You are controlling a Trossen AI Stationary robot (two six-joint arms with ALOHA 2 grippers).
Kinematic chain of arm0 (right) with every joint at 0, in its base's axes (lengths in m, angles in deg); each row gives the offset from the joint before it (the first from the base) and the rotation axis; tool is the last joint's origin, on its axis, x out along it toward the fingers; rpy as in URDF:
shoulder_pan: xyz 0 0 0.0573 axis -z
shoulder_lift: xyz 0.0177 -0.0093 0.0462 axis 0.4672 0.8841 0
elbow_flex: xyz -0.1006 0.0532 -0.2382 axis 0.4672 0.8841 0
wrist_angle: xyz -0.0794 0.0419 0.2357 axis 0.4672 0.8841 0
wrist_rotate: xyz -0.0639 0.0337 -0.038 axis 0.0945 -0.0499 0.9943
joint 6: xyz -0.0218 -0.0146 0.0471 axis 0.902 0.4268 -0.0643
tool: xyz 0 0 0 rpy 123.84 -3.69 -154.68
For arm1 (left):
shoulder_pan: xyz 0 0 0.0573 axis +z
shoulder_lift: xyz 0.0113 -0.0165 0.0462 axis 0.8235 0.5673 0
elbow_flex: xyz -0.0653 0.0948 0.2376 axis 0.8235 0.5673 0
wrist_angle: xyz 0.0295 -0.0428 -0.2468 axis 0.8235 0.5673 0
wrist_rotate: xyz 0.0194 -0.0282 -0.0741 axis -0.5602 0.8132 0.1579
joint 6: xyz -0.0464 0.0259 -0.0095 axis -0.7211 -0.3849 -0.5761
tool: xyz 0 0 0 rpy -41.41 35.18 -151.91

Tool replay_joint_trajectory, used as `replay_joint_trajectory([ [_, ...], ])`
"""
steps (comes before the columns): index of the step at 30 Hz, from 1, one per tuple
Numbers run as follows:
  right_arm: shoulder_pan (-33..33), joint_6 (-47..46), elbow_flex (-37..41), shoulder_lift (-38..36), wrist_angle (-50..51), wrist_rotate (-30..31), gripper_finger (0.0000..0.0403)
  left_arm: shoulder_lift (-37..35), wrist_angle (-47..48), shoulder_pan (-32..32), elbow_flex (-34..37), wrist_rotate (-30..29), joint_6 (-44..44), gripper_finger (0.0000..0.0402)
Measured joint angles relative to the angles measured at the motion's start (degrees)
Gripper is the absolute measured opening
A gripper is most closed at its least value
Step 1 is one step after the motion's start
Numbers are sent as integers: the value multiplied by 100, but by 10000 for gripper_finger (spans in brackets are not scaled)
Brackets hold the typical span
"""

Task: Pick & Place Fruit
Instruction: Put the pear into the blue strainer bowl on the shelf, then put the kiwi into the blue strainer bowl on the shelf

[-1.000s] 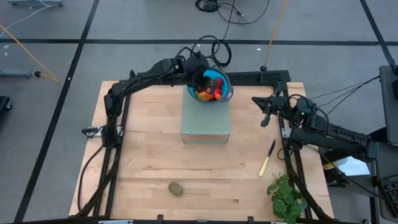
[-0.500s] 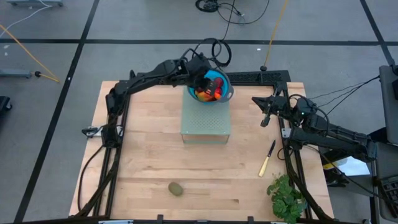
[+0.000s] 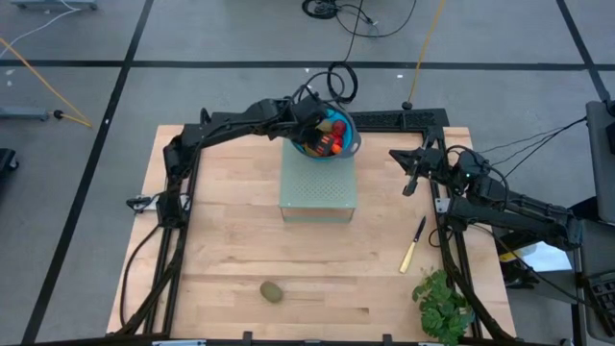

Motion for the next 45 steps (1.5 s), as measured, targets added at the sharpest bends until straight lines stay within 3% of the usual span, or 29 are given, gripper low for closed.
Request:
replay_joint_trajectory([
  [21, 0, 0, 0, 2, 0, 0, 4, 0, 2, 0, 0, 427, 291, 138],
  [33, 0, -2, 0, 1, -1, -1, 4, -2, 15, 26, -31, 447, 414, 230],
  [45, 0, -2, 0, 0, -2, -2, 4, -6, 203, 192, -930, 1461, 387, 259],
])
